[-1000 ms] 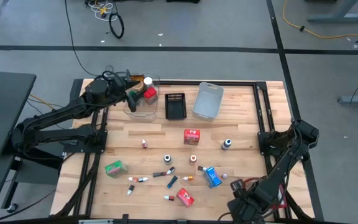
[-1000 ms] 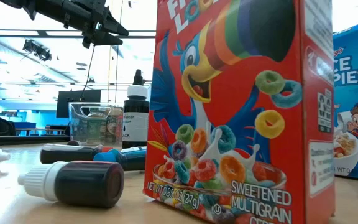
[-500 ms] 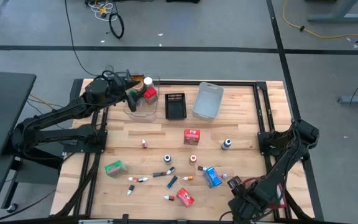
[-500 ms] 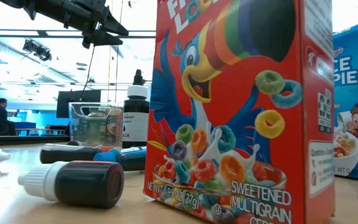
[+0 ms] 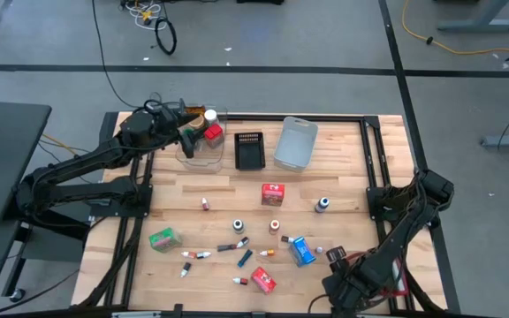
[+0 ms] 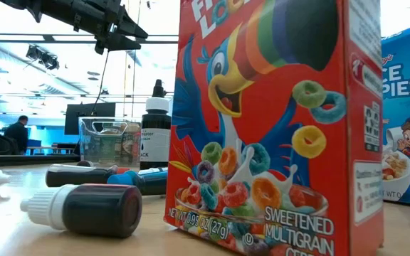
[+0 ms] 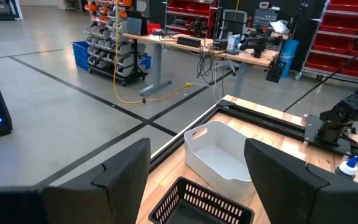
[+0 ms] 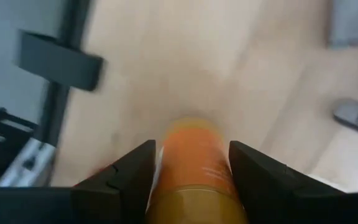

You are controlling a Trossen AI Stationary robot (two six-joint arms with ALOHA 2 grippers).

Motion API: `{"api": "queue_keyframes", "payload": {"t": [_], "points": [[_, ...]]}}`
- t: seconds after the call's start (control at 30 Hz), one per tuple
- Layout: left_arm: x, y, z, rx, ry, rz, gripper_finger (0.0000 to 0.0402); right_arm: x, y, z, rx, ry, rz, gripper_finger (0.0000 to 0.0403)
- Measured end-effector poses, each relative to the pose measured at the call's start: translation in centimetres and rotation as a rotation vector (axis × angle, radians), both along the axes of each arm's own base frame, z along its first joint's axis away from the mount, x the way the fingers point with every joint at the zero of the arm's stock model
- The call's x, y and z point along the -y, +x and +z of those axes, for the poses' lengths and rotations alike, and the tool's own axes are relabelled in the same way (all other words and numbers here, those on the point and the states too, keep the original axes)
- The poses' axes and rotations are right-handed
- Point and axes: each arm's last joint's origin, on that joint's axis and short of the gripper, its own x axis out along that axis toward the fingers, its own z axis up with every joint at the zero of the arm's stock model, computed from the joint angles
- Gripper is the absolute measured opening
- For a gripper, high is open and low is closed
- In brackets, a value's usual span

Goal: Pick & Place Kitchen Items
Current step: Put the black seasoning bottle into the transparent bin

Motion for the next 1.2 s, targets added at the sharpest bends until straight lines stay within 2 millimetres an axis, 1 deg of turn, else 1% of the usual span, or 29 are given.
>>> {"api": "queue_keyframes", "payload": {"t": [0.07, 0.17, 0.3, 0.43, 0.67, 0.9, 1.07, 1.2], "points": [[0.0, 0.0, 0.0, 0.000, 0.000, 0.000, 0.0270, -0.3, 0.5, 0.0, 0.033, 0.042, -0.010, 0.0211], [0.0, 0.0, 0.0, -0.001, 0.000, 0.000, 0.0268, -0.2, 1.1, 0.0, 0.068, 0.053, -0.051, 0.0211], [0.0, 0.0, 0.0, -0.002, -0.001, 0.000, 0.0268, 0.0, 2.9, 0.3, 0.220, 0.067, -0.147, 0.0209], [0.0, 0.0, 0.0, -0.001, -0.003, 0.000, 0.0270, 1.2, 4.4, 0.4, 0.328, -0.005, -0.137, 0.0205], [0.0, 0.0, 0.0, 0.005, -0.013, 0.001, 0.0268, 3.2, 6.7, 0.5, 0.348, -0.016, -0.181, 0.0205], [0.0, 0.0, 0.0, 0.005, -0.012, 0.001, 0.0268, 4.8, 9.0, 0.9, 0.393, 0.043, -0.267, 0.0204], [0.0, 0.0, 0.0, -0.004, 0.003, -0.001, 0.0269, 5.9, 10.7, 1.3, 0.463, 0.097, -0.325, 0.0204], [0.0, 0.0, 0.0, -0.005, 0.004, -0.001, 0.0269, 6.9, 12.2, 1.8, 0.541, 0.124, -0.321, 0.0204]]}}
